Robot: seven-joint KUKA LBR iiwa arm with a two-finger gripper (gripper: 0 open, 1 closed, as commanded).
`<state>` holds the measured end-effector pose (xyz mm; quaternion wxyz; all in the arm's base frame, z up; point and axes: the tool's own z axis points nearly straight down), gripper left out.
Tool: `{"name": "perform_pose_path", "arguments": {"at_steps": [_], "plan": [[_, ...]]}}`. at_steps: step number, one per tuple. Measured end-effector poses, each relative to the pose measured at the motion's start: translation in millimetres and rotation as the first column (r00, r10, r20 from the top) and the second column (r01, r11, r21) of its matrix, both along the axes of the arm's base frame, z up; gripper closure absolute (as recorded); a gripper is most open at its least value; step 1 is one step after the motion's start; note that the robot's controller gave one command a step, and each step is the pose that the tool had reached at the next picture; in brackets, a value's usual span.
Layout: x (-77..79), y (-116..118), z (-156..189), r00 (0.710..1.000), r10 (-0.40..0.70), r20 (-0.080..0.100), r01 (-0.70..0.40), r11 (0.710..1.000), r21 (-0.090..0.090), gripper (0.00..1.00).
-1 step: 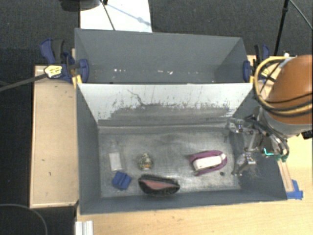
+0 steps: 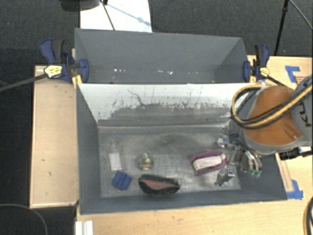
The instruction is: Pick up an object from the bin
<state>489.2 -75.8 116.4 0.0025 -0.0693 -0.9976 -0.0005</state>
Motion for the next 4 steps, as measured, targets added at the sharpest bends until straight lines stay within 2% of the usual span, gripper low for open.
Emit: {"name": "perform_pose_path", "arguments": {"at_steps": [1,2,3,4], "plan": [[39.5,23,-41,0.997,-0.072,0.007,0.072,0.997,-0.001,0.00],[28.6,24,-22,1.000,0.010,0.005,-0.010,1.000,-0.001,0.00],[28.8,24,-22,1.000,0.015,0.005,-0.015,1.000,-0.001,1.00],[11.3,16,121,1.000,0.017,0.015,-0.017,1.000,-0.003,1.00]]}}
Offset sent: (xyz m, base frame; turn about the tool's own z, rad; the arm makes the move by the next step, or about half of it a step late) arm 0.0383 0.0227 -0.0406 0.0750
